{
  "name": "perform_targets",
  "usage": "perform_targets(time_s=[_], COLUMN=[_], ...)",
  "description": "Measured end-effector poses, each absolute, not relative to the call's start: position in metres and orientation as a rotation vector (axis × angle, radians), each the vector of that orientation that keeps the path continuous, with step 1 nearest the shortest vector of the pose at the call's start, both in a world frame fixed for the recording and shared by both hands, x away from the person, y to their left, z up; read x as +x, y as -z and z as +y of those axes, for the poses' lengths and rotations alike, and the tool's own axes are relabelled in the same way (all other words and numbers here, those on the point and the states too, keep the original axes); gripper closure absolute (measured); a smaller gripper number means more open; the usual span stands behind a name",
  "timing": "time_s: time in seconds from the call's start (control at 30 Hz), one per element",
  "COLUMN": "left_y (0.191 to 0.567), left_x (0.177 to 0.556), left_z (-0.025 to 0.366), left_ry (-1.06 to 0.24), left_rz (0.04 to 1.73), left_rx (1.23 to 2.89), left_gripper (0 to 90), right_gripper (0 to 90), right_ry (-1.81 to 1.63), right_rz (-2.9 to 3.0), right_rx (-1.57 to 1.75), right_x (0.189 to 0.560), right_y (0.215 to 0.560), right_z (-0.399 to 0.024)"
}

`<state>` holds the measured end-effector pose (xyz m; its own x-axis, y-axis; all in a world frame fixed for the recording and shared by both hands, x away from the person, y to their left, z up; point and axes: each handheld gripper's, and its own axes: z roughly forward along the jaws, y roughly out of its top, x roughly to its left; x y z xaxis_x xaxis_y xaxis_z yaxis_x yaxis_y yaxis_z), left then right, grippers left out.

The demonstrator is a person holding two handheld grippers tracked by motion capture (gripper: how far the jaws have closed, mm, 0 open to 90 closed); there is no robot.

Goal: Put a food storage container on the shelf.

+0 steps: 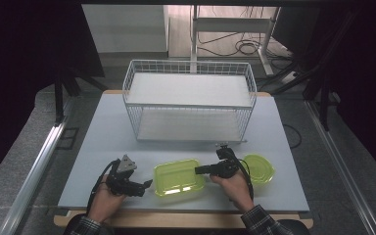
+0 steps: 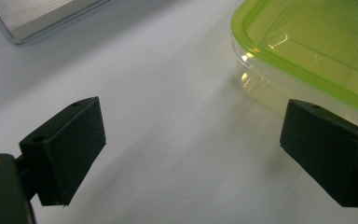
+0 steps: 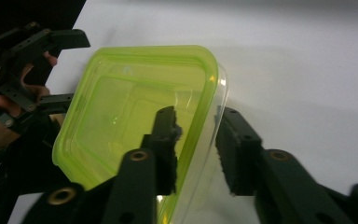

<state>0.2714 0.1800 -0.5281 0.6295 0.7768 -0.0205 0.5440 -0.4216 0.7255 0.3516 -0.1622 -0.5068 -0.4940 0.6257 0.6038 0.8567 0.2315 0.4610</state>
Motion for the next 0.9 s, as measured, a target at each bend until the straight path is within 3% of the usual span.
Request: perform_targets(time_s=[0.13,0.9], left_y=[0.528,0.53], left_x=[0.271,0.272], left_z=[0.181,0.184], left_ry=[-0.421,-0.444], left_rz=[1.03,1.039], left_rx=[2.132,2.153], left_gripper=[6.7,6.6], right_gripper=[78.9,79.7], right_ry=[1.139,1.278], right_rz=[-2.111,-2.092], right_rx=[-1.358,-1.331], right_x=[0.356,0.359], right_y=[0.51,0.48], right_z=[-0.164,-0.175])
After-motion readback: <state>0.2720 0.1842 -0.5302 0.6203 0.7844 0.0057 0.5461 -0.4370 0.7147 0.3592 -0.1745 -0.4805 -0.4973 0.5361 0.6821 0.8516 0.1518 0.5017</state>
